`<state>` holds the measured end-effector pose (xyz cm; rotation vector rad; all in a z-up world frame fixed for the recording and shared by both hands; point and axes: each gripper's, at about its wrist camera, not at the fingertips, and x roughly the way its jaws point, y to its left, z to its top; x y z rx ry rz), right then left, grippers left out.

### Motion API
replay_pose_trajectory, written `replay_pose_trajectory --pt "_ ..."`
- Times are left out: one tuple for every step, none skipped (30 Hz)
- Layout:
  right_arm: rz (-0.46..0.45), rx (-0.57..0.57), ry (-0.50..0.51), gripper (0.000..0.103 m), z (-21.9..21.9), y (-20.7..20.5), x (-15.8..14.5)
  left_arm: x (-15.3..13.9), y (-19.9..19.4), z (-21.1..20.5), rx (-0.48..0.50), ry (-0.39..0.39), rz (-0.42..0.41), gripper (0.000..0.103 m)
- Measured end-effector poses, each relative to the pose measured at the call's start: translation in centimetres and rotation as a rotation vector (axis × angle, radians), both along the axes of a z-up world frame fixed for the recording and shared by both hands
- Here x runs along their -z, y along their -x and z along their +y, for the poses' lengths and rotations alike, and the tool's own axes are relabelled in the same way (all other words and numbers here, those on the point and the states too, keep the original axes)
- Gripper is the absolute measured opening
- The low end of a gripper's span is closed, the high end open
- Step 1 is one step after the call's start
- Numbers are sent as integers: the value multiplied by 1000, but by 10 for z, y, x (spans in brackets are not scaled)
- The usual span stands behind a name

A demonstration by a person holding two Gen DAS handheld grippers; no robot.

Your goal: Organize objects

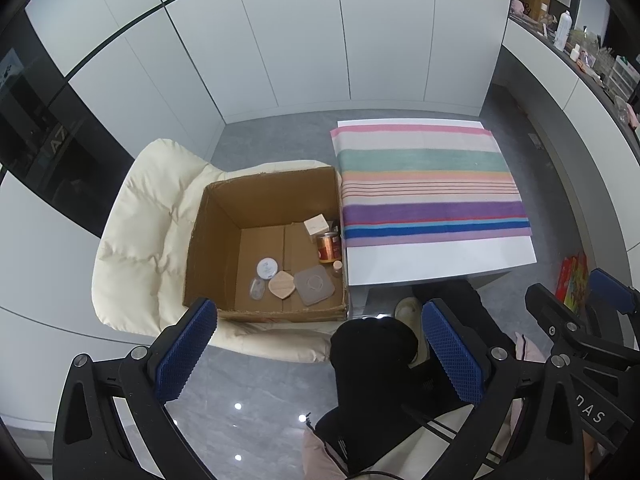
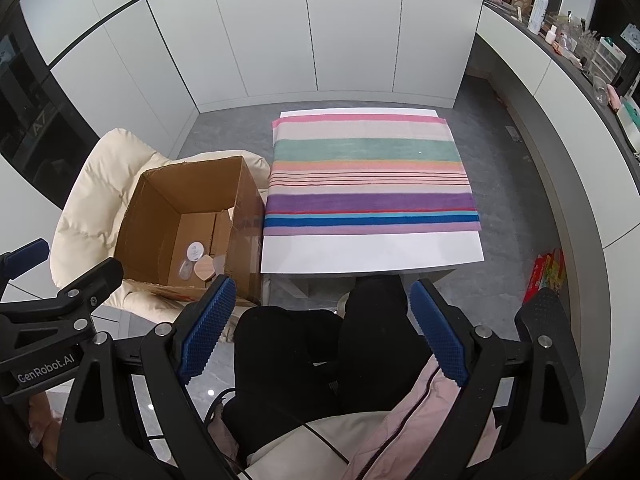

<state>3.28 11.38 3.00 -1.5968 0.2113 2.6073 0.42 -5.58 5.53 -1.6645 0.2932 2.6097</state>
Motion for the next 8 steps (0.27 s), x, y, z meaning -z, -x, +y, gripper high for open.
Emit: replay_pose_trajectory --pt "0 0 0 91 0 0 0 0 0 0 0 0 0 103" --pt "-1 1 0 91 0 0 0 0 0 0 0 0 -1 103" --pt "-1 1 0 91 0 0 0 0 0 0 0 1 0 103" --pt "-1 0 0 91 0 0 0 0 0 0 1 1 0 103" --pt "0 0 -1 91 0 0 0 0 0 0 0 1 0 103" --pt "1 0 -2 91 0 0 0 0 0 0 0 0 0 103" --pt "2 0 -3 91 1 0 1 0 0 0 1 -1 0 103" --pt "2 1 -4 91 1 -1 1 0 0 0 0 0 -1 103"
